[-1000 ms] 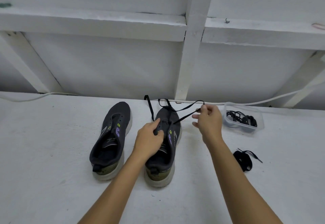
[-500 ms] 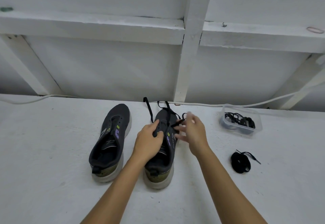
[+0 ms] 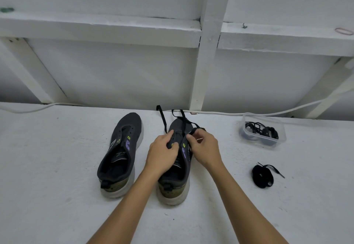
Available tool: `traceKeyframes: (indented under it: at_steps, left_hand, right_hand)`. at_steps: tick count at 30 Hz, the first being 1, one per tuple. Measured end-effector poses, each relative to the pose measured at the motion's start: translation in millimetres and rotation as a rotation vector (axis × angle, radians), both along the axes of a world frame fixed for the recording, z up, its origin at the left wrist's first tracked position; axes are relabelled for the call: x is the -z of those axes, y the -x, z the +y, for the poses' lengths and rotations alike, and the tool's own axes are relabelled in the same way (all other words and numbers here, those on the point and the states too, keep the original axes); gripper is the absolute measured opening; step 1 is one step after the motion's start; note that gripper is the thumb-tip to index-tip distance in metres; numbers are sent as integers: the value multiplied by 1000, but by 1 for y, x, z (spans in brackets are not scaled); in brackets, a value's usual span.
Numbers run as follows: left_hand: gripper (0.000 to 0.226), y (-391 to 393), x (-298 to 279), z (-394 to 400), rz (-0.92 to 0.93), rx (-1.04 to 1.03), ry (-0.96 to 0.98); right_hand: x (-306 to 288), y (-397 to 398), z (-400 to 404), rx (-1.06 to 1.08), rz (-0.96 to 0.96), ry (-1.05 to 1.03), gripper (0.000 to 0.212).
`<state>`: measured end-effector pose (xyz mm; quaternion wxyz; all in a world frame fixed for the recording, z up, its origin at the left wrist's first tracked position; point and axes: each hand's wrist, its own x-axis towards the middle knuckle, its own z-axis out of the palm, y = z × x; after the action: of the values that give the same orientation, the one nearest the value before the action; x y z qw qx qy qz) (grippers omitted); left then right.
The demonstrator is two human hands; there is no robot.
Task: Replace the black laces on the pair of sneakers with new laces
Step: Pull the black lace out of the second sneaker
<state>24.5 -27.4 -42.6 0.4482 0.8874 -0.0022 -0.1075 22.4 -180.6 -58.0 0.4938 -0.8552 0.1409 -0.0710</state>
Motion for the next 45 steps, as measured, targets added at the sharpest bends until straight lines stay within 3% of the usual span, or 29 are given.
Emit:
traceKeyframes:
  at_steps: [1, 5, 7, 11, 14, 17, 19, 23, 24, 26, 29, 34, 36, 41, 43, 45]
  left_hand:
    - [52, 0, 0, 0, -1, 4, 0]
    - [51, 1, 1, 3, 33, 23, 8]
    - [50, 1, 2, 4, 56, 13, 25]
    - [54, 1, 2, 3, 46, 16, 40]
    - [56, 1, 3, 4, 43, 33, 40]
    - [56, 0, 3, 3, 47, 48, 17]
    - [56, 1, 3, 2, 54, 53, 11]
    - [56, 2, 4, 4, 76, 44, 30]
    - [56, 1, 4, 4, 78, 41, 31]
    - [56, 0, 4, 3, 82, 40, 25]
    - [56, 0, 3, 2, 72, 39, 0]
    - [57, 0, 3, 0, 63, 38, -12]
    - [57, 0, 3, 1, 64, 41, -10]
    - [56, 1, 4, 2, 77, 50, 12]
    - [56, 1, 5, 2, 79, 49, 12]
    - [57, 0, 4, 1, 84, 44, 7]
  right_hand:
    - [0, -3, 0, 36, -4, -36, 18]
    - [-10, -10, -15, 477, -103, -549, 15]
    - [-10, -9, -24, 518, -74, -602, 19]
    - [2, 4, -2, 156, 133, -444, 31]
    - [4, 8, 8, 50, 28, -276, 16]
    - [1, -1, 1, 23, 6, -89, 17]
    - [0, -7, -5, 96, -1, -124, 17]
    - [-14, -15, -27, 547, -127, -573, 4]
    - [-15, -14, -30, 593, -110, -601, 15]
    - [-6, -9, -25, 548, 33, -592, 33]
    - [5, 6, 0, 280, 208, -436, 40]
    - [-2, 0, 7, 87, 76, -81, 29]
    - [-2, -7, 2, 126, 57, -91, 26]
    - [-11, -9, -33, 583, -41, -412, 11]
    - [-8, -5, -42, 601, 41, -412, 21]
    - [-2, 1, -34, 448, 201, -292, 38]
